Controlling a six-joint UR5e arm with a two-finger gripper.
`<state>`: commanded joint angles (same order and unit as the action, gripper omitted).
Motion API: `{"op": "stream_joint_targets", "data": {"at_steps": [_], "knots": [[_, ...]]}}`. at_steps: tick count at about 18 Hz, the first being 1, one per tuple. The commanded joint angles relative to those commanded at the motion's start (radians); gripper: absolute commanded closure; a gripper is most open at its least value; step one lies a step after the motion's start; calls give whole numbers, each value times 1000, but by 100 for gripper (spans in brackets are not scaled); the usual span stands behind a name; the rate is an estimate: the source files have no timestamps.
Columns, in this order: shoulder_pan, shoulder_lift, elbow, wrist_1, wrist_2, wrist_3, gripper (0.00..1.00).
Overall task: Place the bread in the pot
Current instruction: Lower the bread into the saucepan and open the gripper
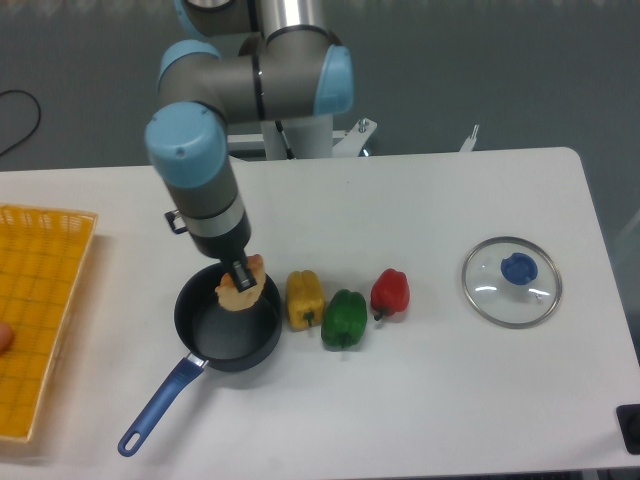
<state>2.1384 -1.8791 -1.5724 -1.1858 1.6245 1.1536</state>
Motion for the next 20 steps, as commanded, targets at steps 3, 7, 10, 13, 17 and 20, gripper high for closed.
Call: {"op": "stream_joint_targets", "data": {"at_steps": [3,7,10,13,17,20], "knots": [[0,-5,0,2,2,2,70],[0,-6,3,3,2,2,55],[0,-6,3,3,2,2,54],[0,-6,5,3,2,2,54],[0,-6,5,3,2,3,52],[0,-6,5,5,2,3,51]]}}
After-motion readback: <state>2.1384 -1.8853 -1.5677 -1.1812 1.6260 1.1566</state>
